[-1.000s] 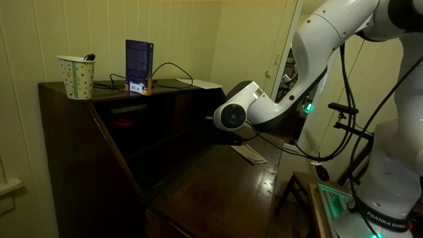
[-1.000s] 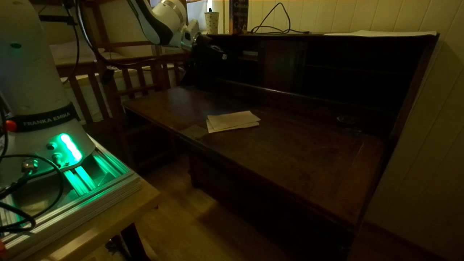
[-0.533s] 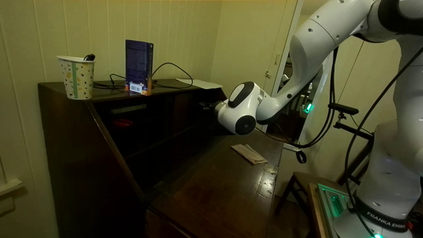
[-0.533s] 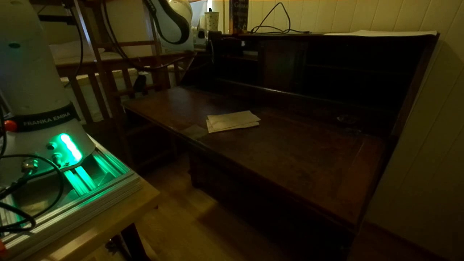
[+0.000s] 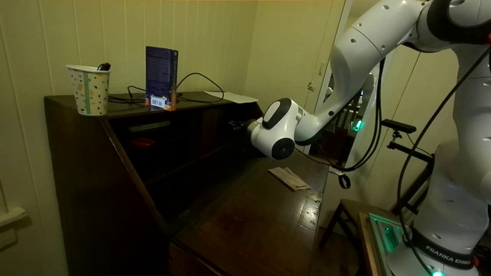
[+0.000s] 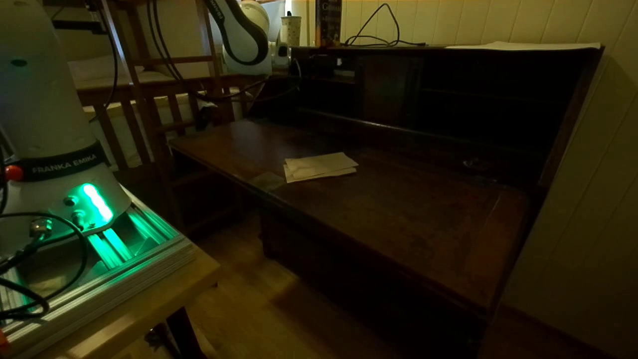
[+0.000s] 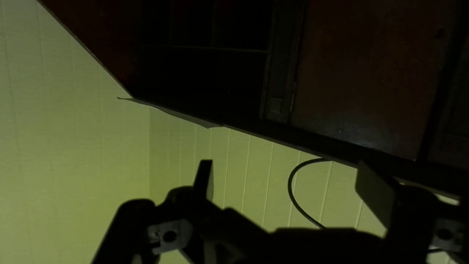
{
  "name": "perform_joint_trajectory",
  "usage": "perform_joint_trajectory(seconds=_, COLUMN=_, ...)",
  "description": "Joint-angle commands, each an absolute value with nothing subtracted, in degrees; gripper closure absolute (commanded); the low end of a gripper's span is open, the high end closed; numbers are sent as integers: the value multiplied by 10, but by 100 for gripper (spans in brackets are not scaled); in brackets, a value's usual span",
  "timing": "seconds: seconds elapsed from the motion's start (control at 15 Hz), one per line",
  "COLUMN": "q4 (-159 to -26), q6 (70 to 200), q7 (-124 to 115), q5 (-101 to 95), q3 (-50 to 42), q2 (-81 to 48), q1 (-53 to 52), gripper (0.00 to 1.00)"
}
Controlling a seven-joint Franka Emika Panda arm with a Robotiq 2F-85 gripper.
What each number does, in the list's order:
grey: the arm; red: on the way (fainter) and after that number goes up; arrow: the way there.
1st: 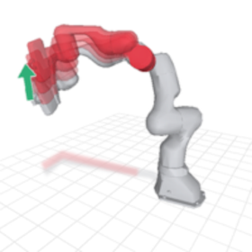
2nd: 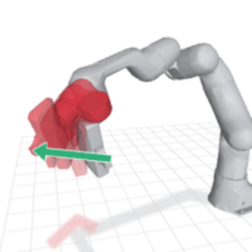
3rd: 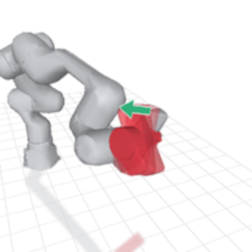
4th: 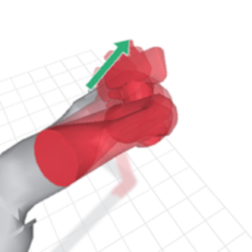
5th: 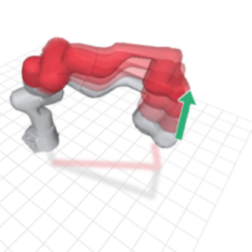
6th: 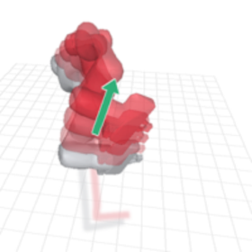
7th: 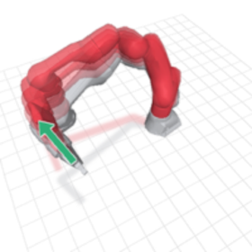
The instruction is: Open the door of the upper middle compartment
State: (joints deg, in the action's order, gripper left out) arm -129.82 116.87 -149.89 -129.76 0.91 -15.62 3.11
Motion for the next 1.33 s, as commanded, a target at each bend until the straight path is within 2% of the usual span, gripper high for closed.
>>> perform_joint_trajectory(seconds=0.0, q4=-1287, q6=1159, q7=-1485, q5=-1300, q3=16, q2=-172, q1=29, gripper=0)
perform_joint_trajectory(seconds=0.87, q4=-1209, q6=1167, q7=-1448, q5=-1316, q3=22, q2=-234, q1=32, gripper=0)
perform_joint_trajectory(seconds=1.27, q4=-1158, q6=1157, q7=-1475, q5=-1397, q3=16, q2=-275, q1=38, gripper=0)
